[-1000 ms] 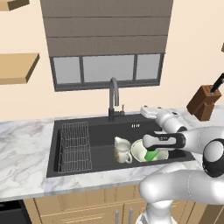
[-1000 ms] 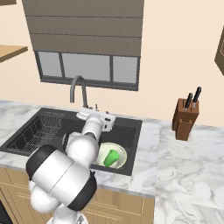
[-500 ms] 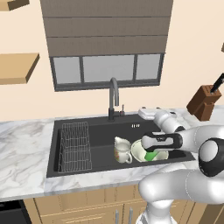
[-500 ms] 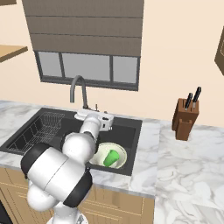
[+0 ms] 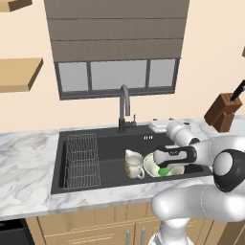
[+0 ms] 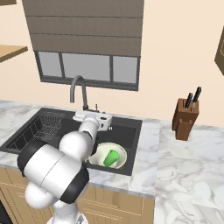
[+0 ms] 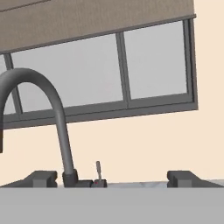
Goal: Pick the bowl and cup and place them in the sink. Then turn on the water.
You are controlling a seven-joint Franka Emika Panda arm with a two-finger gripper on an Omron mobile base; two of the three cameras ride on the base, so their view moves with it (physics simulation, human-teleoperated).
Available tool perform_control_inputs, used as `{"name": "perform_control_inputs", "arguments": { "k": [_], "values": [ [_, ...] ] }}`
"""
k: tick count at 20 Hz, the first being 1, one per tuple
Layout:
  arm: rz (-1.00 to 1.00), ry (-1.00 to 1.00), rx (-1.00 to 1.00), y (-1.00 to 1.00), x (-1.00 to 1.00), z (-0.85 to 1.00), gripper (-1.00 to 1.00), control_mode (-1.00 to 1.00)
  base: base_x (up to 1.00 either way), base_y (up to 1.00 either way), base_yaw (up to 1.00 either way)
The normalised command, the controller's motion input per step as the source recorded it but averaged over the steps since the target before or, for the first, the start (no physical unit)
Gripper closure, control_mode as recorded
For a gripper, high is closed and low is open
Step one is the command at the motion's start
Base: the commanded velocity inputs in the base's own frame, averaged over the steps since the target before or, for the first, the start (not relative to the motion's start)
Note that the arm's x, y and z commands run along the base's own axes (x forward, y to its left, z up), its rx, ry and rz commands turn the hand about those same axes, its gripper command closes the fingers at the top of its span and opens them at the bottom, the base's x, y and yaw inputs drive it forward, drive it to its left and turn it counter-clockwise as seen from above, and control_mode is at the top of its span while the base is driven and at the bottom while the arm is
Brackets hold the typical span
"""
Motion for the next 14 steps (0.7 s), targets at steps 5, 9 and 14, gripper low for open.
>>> {"name": "perform_control_inputs", "arguments": {
  "k": [5,9,14],
  "values": [
    [0.0,0.0,-0.05,0.22,0.0,-0.11,-1.0,-1.0,0.0,0.0,0.0],
    [0.0,0.0,-0.05,0.29,0.0,-0.09,-1.0,-1.0,0.0,0.0,0.0],
    [0.0,0.0,-0.01,0.15,0.0,-0.12,-1.0,-1.0,0.0,0.0,0.0]
  ]
}}
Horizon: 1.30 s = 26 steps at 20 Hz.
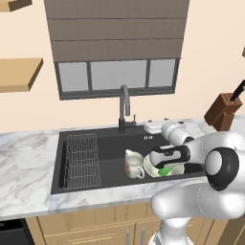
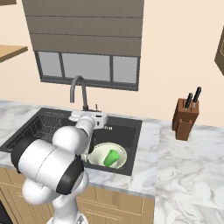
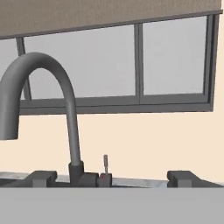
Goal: Pick the bowl and cup and place them in the sink. Then turn on the water.
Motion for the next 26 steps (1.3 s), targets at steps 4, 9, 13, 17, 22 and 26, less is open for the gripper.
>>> {"name": "perform_control_inputs", "arguments": {
  "k": [4,9,13,17,22,26],
  "values": [
    [0.0,-0.03,0.0,0.0,0.0,-0.29,-1.0,-1.0,0.0,0.0,0.0],
    [0.0,-0.04,0.0,0.0,0.07,-0.22,-1.0,-1.0,0.0,0.0,0.0],
    [0.0,-0.04,0.0,0.0,0.09,-0.23,-1.0,-1.0,0.0,0.0,0.0],
    [0.0,-0.04,0.0,0.0,0.12,-0.28,-1.0,-1.0,0.0,0.0,0.0],
    [-0.02,-0.05,0.0,0.0,0.2,-0.29,-1.0,-1.0,0.0,0.0,0.0],
    [-0.04,-0.05,0.0,0.01,0.16,-0.28,-1.0,-1.0,0.0,0.0,0.0]
  ]
}}
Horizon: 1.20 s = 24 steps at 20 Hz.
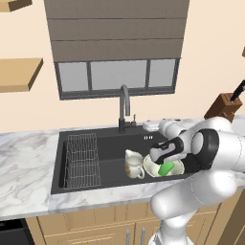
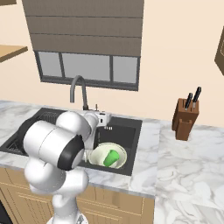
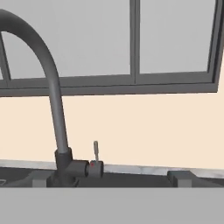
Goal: Pick the bowl and cup and place them in the sink. Then turn on the water.
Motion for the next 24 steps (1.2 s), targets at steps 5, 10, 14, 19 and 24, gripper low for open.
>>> {"name": "perform_control_inputs", "arguments": {
  "k": [5,10,14,19,24],
  "values": [
    [-0.06,-0.02,-0.01,0.12,0.1,-0.16,-1.0,-1.0,0.0,0.0,0.0],
    [-0.07,-0.01,-0.02,0.23,0.07,-0.12,-1.0,-1.0,0.0,0.0,0.0],
    [-0.06,0.0,-0.03,0.23,0.03,-0.17,-1.0,-1.0,0.0,0.0,0.0],
    [-0.01,-0.03,-0.01,0.15,0.1,-0.24,-1.0,-1.0,0.0,0.0,0.0],
    [0.0,-0.05,0.0,0.05,0.19,-0.17,-1.0,-1.0,0.0,0.0,0.0]
  ]
}}
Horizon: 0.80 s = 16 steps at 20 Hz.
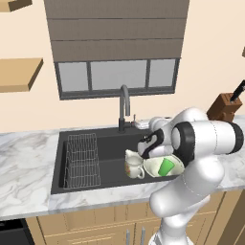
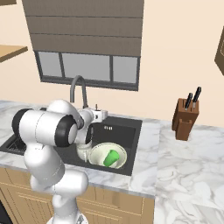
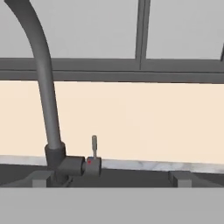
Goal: Pick the bowl and cup and place them in the sink. Then turn on the water.
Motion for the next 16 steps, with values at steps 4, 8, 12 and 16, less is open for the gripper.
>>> {"name": "perform_control_inputs", "arguments": {
  "k": [4,8,12,16],
  "values": [
    [0.0,-0.07,0.0,0.02,0.38,-0.23,-1.0,-1.0,0.0,0.0,0.0],
    [0.0,-0.06,0.0,0.02,0.29,-0.24,-1.0,-1.0,0.0,0.0,0.0],
    [0.0,-0.06,0.0,0.02,0.18,-0.25,-1.0,-1.0,0.0,0.0,0.0],
    [0.0,-0.03,0.0,0.04,0.1,-0.17,-1.0,-1.0,0.0,0.0,0.0]
  ]
}}
